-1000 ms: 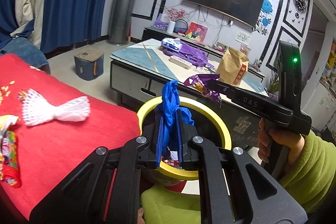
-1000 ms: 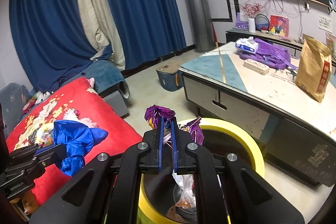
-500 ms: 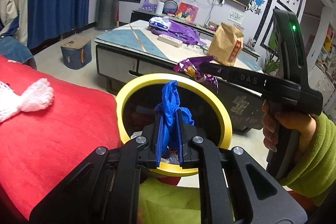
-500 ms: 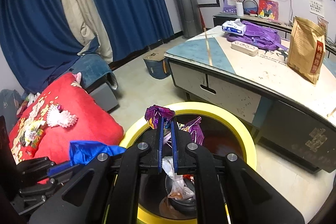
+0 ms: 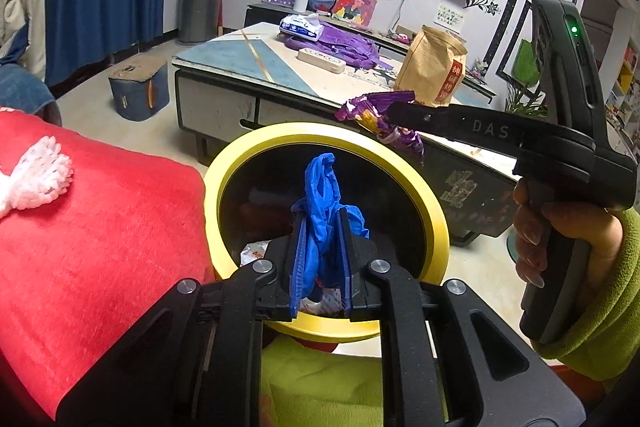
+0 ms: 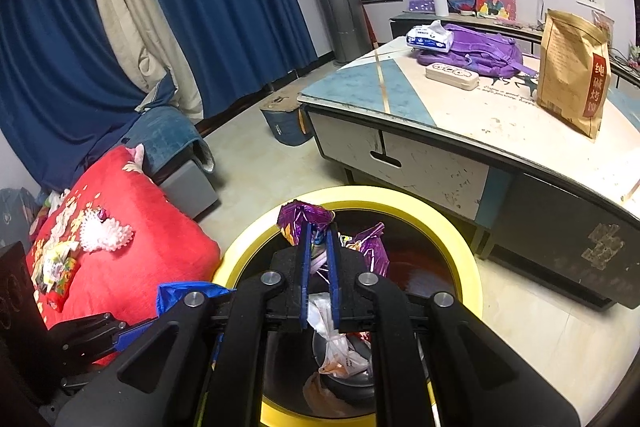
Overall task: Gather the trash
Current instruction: 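Open both grippers to drop the glove and purple wrapper into the bin, then move both open grippers back over the remaining trash on the bed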
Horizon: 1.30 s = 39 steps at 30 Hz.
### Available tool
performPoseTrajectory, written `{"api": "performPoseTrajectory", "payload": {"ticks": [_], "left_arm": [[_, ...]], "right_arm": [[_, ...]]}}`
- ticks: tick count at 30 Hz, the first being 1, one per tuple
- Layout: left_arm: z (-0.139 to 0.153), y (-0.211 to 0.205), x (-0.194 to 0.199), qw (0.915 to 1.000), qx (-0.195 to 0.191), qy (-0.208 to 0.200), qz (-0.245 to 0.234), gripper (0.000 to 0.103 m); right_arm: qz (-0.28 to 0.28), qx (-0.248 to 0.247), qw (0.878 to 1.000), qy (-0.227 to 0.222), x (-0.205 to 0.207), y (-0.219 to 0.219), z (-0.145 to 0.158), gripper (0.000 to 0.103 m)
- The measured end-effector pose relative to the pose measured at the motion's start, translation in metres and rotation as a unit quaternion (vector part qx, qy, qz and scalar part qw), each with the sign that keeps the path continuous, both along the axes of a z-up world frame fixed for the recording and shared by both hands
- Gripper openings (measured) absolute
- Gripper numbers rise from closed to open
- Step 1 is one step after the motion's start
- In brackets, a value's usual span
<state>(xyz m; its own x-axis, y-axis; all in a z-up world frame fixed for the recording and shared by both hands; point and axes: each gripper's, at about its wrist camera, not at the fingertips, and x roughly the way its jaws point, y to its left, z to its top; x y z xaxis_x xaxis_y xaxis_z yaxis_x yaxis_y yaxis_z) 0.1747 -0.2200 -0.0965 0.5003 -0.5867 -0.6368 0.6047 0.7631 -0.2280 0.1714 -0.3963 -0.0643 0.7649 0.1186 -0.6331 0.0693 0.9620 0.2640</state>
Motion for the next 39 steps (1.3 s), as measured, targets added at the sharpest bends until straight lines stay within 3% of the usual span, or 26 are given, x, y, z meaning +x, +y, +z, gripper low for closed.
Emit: {"api": "performPoseTrajectory", "payload": {"ticks": [3,6,11,15,39], "left_arm": [[0.001,0.000,-0.003,0.9999,0.002,-0.009,0.007,0.039],[0.002,0.002,-0.004,0.9998,0.002,-0.012,0.013,0.049],[0.007,0.008,-0.007,0.9995,0.002,-0.021,0.025,0.077],[0.015,0.012,-0.012,0.9983,0.006,-0.041,0.040,0.092],[0.053,0.082,-0.022,0.9847,-0.020,-0.087,0.150,0.092]], "right_arm": [[-0.008,0.003,1.000,-0.001,-0.001,-0.003,0.000,0.030],[-0.014,0.004,1.000,-0.002,-0.001,-0.005,0.000,0.041],[-0.019,0.005,1.000,-0.005,-0.002,-0.007,0.002,0.047],[-0.018,0.002,1.000,-0.010,-0.004,-0.005,0.005,0.050],[0.023,-0.027,0.998,-0.059,-0.020,0.036,0.034,0.064]]}}
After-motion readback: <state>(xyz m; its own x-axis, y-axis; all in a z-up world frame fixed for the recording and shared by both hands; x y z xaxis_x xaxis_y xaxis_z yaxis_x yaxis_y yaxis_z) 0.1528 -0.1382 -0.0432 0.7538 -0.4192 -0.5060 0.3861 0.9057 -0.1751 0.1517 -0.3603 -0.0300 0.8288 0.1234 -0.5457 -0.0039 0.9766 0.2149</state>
